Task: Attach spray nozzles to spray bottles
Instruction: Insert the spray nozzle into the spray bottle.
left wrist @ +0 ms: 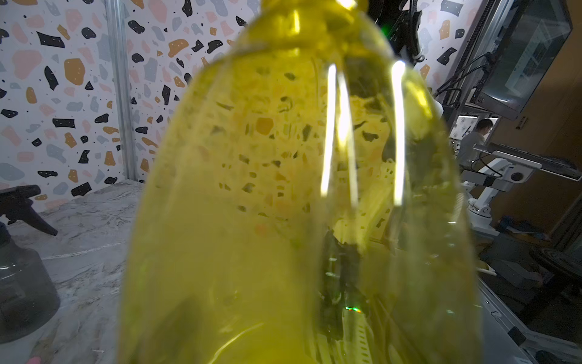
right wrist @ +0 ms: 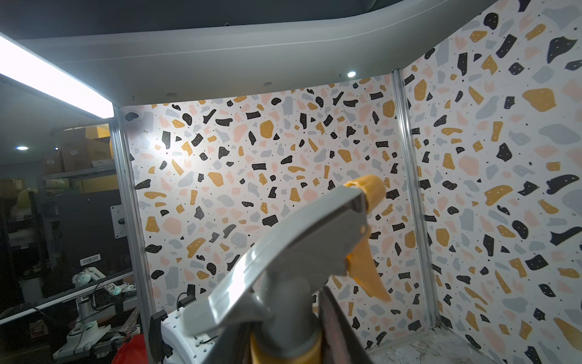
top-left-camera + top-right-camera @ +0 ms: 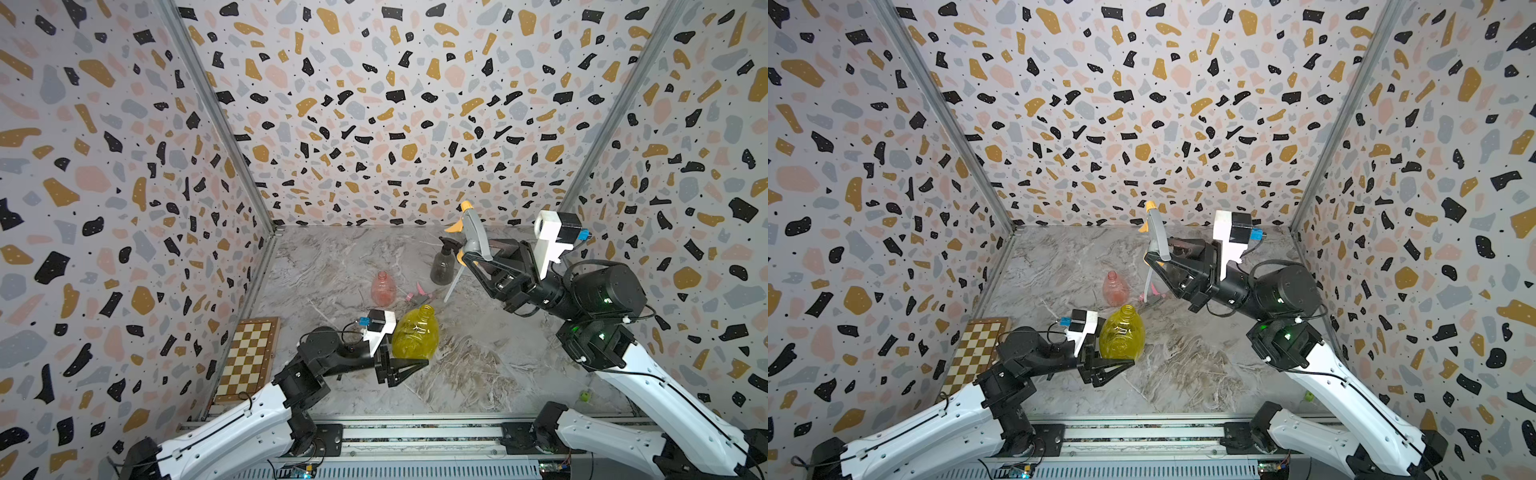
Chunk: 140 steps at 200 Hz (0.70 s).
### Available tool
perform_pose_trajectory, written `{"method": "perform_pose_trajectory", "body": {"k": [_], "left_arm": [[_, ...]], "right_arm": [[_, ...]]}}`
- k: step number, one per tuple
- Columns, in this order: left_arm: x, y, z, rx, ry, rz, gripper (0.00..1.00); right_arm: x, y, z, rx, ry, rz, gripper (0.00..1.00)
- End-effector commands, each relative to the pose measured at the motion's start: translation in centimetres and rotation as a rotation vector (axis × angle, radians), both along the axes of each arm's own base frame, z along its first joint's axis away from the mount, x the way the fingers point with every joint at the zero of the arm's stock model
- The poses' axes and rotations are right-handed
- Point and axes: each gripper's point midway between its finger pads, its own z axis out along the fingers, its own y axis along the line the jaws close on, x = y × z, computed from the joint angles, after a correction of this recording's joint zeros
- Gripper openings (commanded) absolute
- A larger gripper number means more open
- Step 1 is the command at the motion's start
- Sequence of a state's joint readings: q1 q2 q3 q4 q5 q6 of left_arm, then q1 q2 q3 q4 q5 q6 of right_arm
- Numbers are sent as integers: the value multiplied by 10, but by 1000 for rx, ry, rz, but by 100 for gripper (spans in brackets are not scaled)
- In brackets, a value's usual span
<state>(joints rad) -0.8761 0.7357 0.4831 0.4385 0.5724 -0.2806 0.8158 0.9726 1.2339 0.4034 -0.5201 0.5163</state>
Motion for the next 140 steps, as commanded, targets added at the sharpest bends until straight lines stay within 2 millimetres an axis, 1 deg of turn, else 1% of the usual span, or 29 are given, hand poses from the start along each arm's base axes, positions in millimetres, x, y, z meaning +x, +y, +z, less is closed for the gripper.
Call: {"method": "perform_pose_trajectory", "body": {"k": [1,62,93,129,140], "left_arm": [[-8,0,13,-40,-68,-32,0],[-15,0,18,-45,-88,-55,0],[-17,0,21,-52,-95,-56,0],[-17,3,26,-67,-106,-42,0],[-17,5,31,-81,-109,-37,0]], "right_arm": [[-20,-4,21,51,-60,57,22],[-25,12,14,30,-57,101,22],[-27,17,10,19,-49,109,21],[-30,22,-1,3,-32,133,21],[-31,24,-6,-3,-23,143,21]]}}
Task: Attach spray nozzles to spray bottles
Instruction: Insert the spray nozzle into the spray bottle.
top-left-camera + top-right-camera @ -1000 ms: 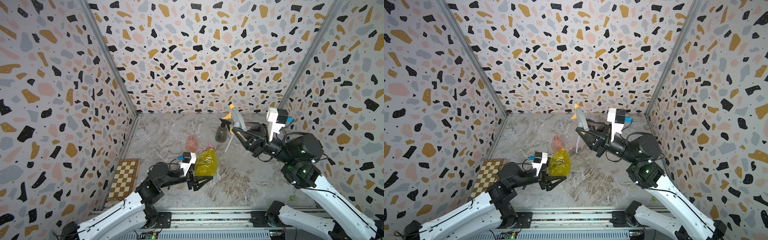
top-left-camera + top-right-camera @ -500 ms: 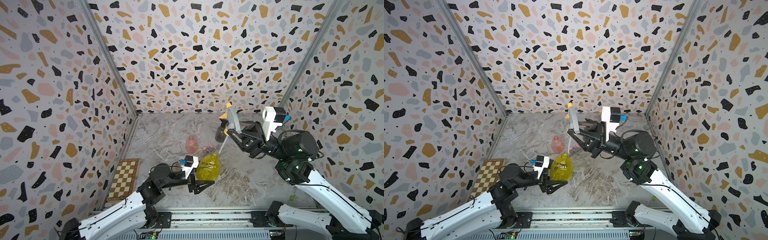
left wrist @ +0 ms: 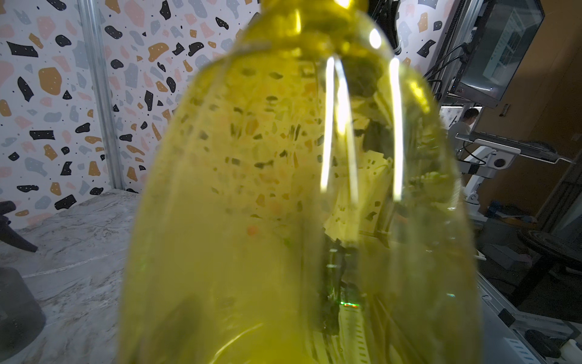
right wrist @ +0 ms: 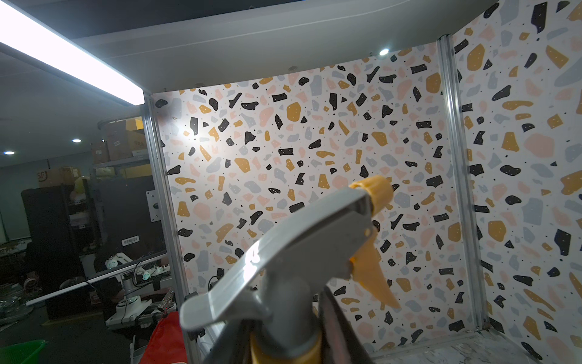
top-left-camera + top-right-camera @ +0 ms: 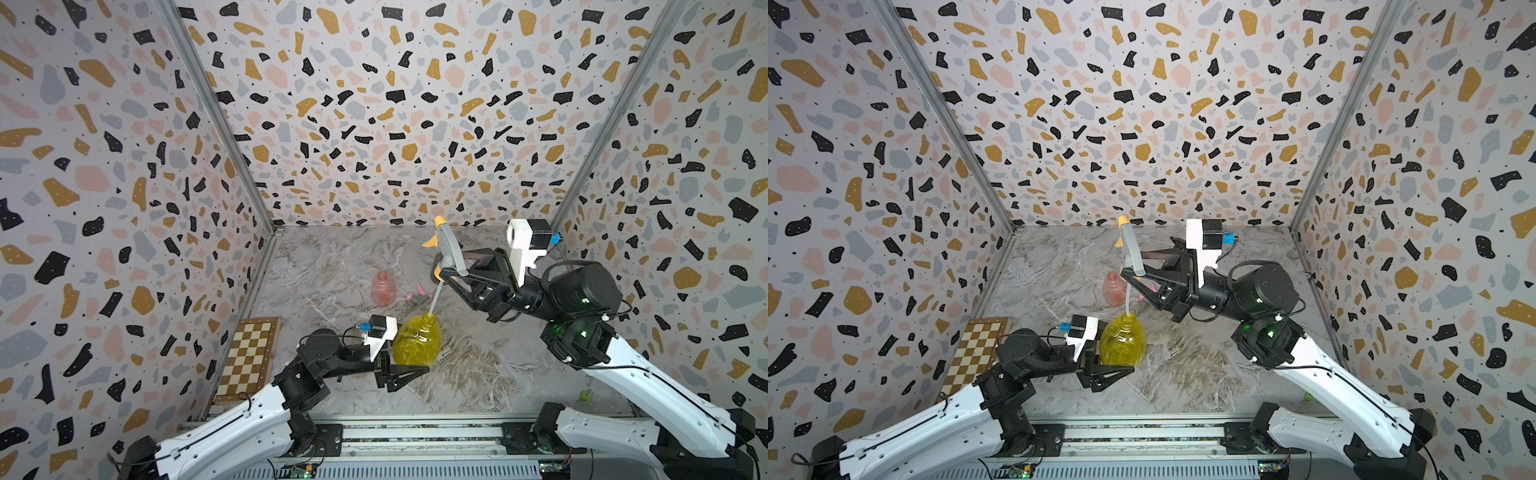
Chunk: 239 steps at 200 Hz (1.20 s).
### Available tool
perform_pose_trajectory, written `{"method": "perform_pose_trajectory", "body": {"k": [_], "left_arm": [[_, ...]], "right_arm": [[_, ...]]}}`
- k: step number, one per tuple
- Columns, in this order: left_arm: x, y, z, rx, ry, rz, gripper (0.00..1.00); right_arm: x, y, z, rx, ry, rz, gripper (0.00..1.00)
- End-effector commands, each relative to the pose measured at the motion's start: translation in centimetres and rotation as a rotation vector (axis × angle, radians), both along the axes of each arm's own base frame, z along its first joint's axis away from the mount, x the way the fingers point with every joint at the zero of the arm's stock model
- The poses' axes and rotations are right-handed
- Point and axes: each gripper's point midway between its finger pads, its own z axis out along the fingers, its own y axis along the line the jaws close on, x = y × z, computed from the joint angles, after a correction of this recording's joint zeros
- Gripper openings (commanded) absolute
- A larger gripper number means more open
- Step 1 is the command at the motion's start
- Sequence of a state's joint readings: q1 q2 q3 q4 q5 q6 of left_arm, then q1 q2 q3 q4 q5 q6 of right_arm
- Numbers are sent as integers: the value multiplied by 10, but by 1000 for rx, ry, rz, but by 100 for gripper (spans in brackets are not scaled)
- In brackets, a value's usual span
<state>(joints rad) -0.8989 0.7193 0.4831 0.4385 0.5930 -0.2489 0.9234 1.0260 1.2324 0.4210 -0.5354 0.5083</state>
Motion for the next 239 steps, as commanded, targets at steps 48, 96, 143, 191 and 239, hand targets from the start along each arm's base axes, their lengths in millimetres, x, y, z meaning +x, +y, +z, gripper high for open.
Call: {"method": "perform_pose_trajectory", "body": {"k": [48,96,143,191,239], "left_arm": [[-7,11,50,-133,-75,12,0],[-11,13,60,-159,-70,-1,0],[-11,14,64,-174,-66,0,0],[-10,14,66,-169,-62,6,0],[-14,14,67,-166,-76,-14,0]], "right_arm": [[-13,3,-26,-2,18,68,22],[-16,8,-48,-4,46,95,22],[-15,16,-62,-27,65,106,22],[-18,22,-69,-53,61,120,23],[-14,30,-81,-91,78,110,23]]}}
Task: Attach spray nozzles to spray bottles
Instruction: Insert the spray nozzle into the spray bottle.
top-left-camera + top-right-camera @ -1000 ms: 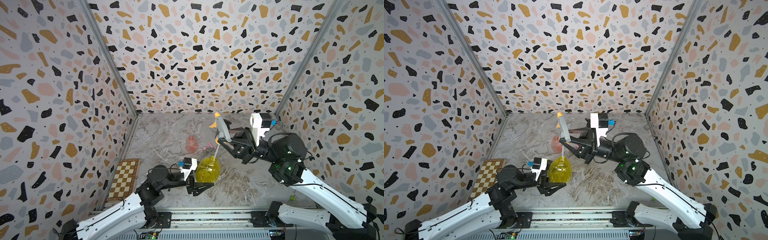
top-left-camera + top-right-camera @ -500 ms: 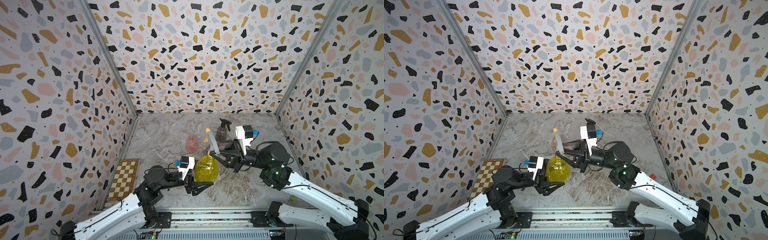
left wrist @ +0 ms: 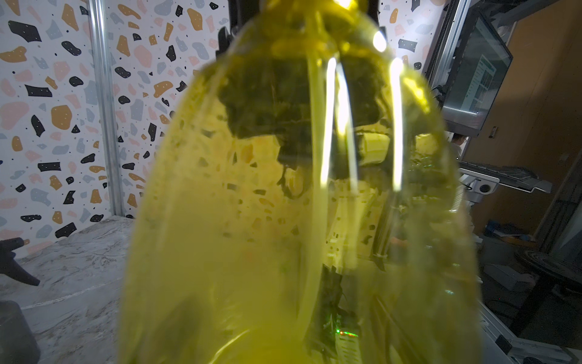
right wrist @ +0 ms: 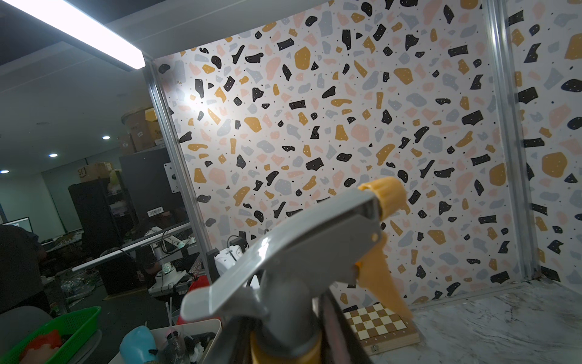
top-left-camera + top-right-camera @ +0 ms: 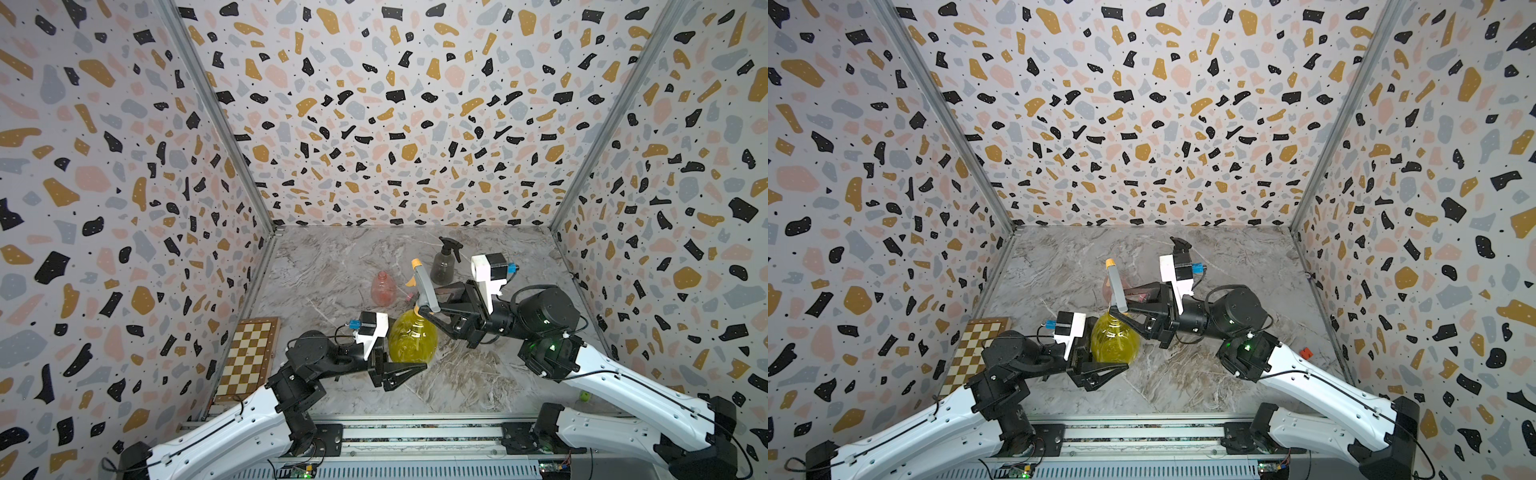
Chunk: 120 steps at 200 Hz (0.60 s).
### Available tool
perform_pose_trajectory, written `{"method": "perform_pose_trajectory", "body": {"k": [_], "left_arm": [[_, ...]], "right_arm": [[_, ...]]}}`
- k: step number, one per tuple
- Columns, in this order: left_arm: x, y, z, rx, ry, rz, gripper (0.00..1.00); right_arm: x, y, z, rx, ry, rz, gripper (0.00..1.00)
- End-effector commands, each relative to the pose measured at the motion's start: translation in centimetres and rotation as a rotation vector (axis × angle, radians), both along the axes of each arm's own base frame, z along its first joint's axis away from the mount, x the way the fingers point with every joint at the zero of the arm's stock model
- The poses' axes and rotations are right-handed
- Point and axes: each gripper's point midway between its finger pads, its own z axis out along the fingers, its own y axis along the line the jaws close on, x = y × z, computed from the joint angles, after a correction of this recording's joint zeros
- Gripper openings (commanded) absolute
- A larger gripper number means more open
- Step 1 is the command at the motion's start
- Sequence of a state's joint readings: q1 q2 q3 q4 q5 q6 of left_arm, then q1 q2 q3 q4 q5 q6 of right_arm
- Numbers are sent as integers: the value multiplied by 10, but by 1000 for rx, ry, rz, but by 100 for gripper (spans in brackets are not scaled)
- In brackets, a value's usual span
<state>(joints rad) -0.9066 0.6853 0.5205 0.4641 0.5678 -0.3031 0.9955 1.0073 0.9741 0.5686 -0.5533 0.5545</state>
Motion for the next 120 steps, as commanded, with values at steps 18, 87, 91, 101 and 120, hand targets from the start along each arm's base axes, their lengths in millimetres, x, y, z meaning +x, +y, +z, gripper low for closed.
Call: {"method": "perform_pose_trajectory", "body": {"k": [18,87,91,101,120], "left_arm": [[-11,7,36,-80,-78,-24,0],[-8,13,42,-91,-82,21,0],[-8,13,42,-90,-84,21,0],[-8,13,41,-81,-88,22,0],[-8,13,39,-56,-101,30,0]], "right_arm": [[-2,3,-4,-22,-9,3,24],[-7,-1,-10,-47,-17,0,31],[-7,-2,-11,-48,-17,-1,32],[-7,-2,-10,-51,-17,-3,34],[-8,-4,-12,-63,-20,-12,39]]}}
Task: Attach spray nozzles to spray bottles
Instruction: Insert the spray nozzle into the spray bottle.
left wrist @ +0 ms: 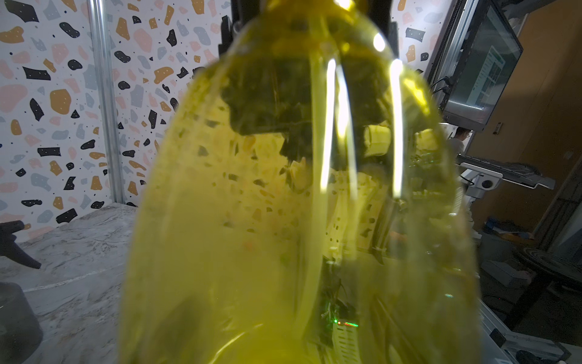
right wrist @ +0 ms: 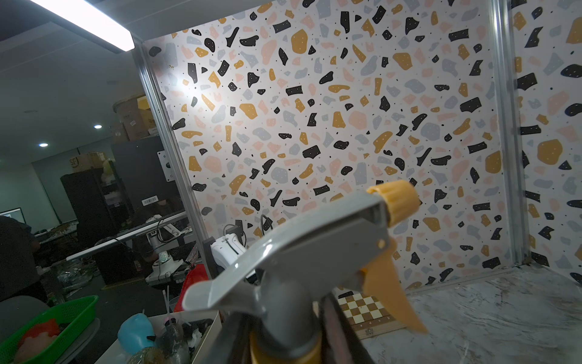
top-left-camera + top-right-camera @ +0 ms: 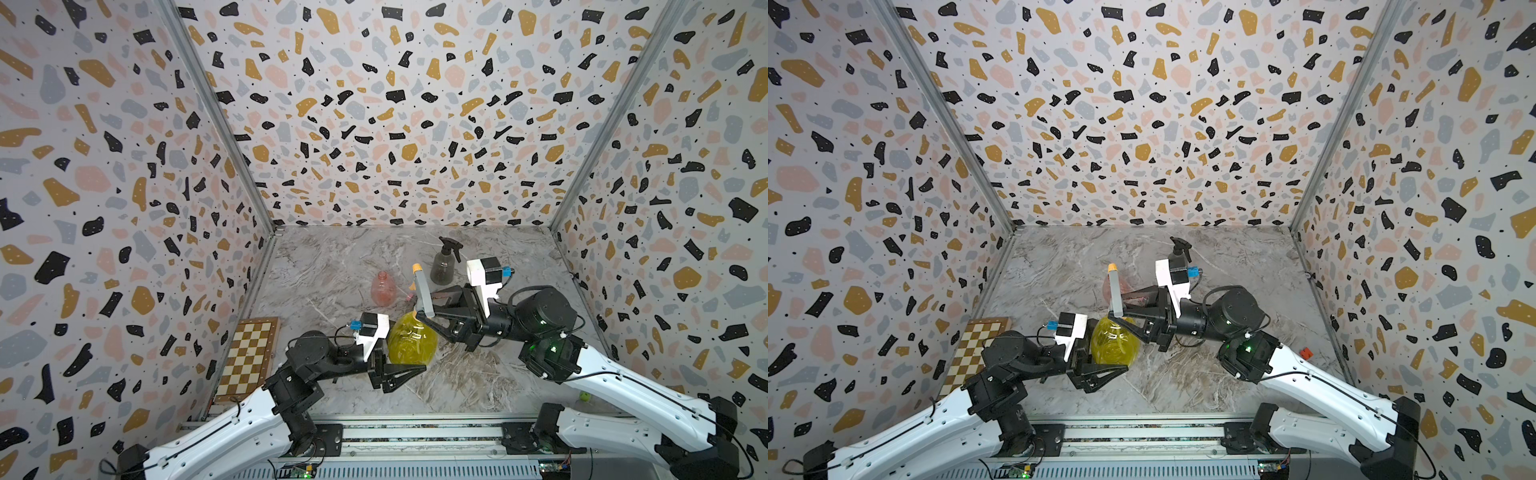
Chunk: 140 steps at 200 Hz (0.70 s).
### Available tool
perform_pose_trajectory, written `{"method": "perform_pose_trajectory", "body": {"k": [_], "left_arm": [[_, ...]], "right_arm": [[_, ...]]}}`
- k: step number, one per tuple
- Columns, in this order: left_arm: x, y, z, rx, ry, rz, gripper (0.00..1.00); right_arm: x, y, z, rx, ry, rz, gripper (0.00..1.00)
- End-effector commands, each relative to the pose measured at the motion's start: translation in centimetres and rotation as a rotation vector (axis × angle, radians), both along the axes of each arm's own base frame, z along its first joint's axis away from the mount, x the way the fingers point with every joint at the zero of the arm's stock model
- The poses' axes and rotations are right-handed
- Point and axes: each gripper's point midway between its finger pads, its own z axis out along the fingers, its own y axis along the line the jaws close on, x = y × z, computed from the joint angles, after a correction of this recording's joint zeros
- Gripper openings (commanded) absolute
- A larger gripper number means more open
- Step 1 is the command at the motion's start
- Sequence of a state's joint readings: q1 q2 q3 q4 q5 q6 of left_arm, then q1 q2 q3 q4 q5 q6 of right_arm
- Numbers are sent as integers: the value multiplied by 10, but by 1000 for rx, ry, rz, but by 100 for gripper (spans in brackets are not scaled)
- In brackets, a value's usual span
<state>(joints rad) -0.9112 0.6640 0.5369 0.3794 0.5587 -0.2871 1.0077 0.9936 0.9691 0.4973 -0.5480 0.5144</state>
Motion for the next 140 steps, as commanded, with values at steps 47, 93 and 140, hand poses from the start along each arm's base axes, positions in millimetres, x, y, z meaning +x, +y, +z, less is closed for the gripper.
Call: {"method": "perform_pose_trajectory", "body": {"k": [47,93,140], "left_arm": [[-8,9,40,-61,-132,12,0],[-8,10,36,-45,-138,17,0],[-15,9,33,-36,-140,-25,0]], "right_arm": [[-9,-13,0,-29,-29,-26,47],[-19,-20,9,-66,-67,-17,68],[-26,-40,18,-104,-113,-68,78]]}}
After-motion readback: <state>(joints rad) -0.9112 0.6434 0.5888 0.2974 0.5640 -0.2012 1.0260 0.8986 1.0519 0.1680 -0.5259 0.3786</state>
